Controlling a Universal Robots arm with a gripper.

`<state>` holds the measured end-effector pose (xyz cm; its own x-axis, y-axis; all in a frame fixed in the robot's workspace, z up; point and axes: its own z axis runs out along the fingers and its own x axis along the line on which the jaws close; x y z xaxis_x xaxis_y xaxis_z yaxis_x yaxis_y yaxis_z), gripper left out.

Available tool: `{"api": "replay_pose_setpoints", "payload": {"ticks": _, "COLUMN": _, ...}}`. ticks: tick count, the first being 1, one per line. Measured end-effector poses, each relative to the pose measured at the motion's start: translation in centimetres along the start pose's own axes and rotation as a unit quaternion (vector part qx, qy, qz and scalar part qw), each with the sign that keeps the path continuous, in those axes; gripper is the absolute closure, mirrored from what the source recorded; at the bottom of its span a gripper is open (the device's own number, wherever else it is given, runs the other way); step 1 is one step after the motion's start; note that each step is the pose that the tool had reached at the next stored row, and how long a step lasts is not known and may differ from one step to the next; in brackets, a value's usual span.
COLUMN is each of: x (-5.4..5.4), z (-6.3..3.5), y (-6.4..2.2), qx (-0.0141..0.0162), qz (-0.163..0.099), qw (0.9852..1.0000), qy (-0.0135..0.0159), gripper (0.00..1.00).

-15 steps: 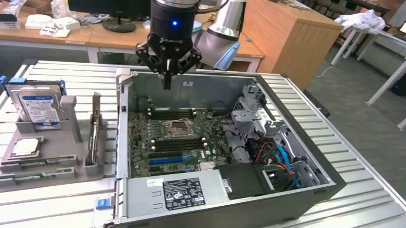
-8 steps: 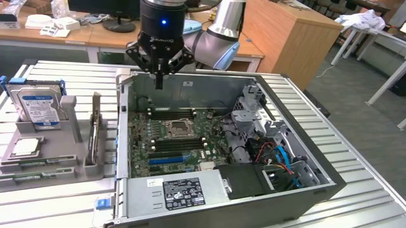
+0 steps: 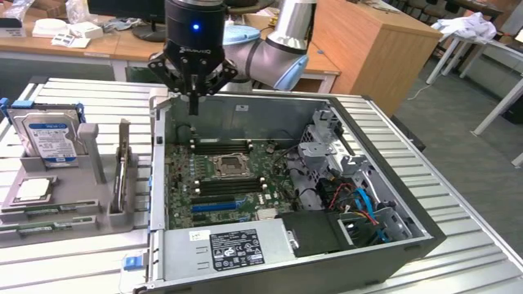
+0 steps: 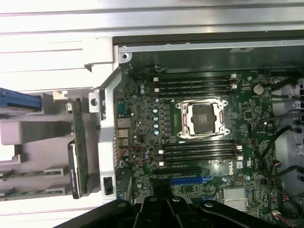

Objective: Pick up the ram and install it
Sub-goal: 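Reach for the ram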

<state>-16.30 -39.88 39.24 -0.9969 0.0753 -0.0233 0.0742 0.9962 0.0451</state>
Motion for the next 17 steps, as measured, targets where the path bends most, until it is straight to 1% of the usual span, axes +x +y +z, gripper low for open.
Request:
{"api": "replay_pose_setpoints", "payload": {"ticks": 4, "x": 1.1, "z": 0.00, "y": -0.08, "qx": 0.0000, "qz": 0.000, "qw": 1.0000, "qy": 0.0000, "gripper": 0.89}}
{"api": "replay_pose_setpoints", "payload": {"ticks": 17, "x": 3.5, "z": 0.02, "y": -0.26, "qx": 0.0001, "qz": 0.000, "qw": 1.0000, "qy": 0.0000, "gripper": 0.89}}
